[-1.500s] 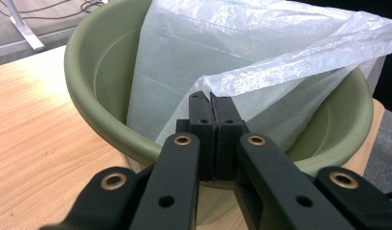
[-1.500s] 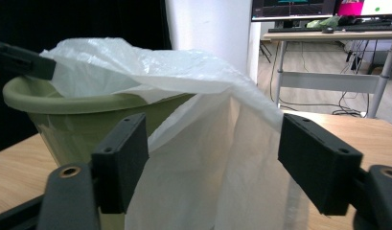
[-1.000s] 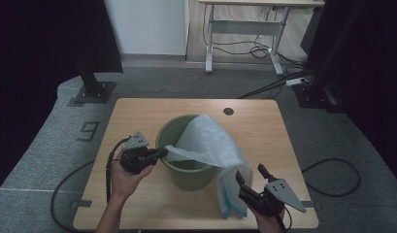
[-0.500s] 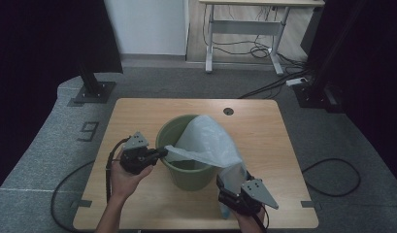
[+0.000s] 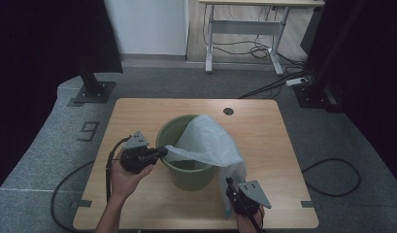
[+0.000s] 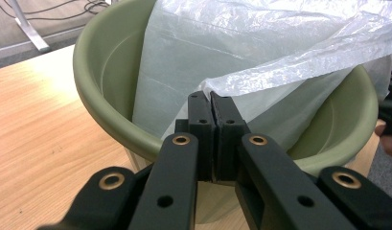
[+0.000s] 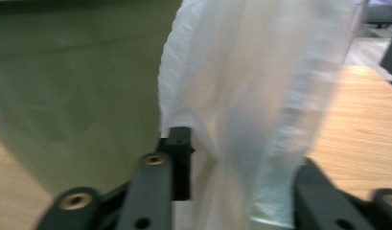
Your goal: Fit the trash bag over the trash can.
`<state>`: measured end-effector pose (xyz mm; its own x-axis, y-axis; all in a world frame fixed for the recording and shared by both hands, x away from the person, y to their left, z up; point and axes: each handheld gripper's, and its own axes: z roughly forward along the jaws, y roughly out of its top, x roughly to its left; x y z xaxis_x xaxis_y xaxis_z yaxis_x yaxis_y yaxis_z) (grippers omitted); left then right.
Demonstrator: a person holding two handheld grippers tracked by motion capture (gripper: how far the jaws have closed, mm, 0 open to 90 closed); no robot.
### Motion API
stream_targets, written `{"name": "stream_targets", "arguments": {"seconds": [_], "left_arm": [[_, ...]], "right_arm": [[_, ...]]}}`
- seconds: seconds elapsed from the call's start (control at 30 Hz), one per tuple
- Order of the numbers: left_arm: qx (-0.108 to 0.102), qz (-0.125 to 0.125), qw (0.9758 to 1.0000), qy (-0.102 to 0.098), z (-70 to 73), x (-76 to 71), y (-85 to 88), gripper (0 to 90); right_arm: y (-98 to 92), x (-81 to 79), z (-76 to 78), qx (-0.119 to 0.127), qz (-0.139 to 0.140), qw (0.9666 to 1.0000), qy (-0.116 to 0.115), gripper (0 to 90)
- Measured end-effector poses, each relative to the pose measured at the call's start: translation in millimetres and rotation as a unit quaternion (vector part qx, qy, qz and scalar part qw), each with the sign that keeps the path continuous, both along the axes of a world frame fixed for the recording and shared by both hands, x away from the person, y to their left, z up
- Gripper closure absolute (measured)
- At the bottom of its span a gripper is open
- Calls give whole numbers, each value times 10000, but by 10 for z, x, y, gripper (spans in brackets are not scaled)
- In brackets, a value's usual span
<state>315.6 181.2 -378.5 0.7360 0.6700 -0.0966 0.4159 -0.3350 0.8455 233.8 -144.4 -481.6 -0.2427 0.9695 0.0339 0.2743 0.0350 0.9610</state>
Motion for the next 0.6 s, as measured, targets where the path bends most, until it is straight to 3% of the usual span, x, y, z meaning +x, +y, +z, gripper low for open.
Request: {"name": "stream_targets", "arguments": {"seconds": [0.17, 0.27, 0.4, 0.43, 0.47, 0.5, 0.53, 0.6], "left_arm": [[-5, 17, 10000, -26, 6, 13, 1, 869], [-4, 12, 10000, -37, 12, 28, -5, 867], [4, -15, 10000, -42, 21, 69, -39, 855], [7, -22, 10000, -39, 23, 78, -47, 855], [22, -23, 10000, -43, 28, 88, -57, 829], [23, -20, 10000, -61, 31, 91, -59, 829], [24, -57, 9999, -129, 40, 84, -58, 800], [87, -82, 9992, -386, 66, 35, -44, 634]], "right_arm": [[-133, 10, 70, 70, -132, 9998, -137, 870], [-216, -2, 159, 142, -247, 9990, -338, 885], [-381, -18, 467, 268, -400, 9955, -812, 887], [-381, -18, 467, 268, -400, 9955, -812, 887], [-431, -21, 609, 293, -442, 9935, -1009, 887], [-431, -21, 609, 293, -442, 9935, -1009, 887], [-446, -19, 662, 295, -443, 9928, -1074, 887], [-478, -8, 806, 271, -437, 9907, -1256, 887]]}}
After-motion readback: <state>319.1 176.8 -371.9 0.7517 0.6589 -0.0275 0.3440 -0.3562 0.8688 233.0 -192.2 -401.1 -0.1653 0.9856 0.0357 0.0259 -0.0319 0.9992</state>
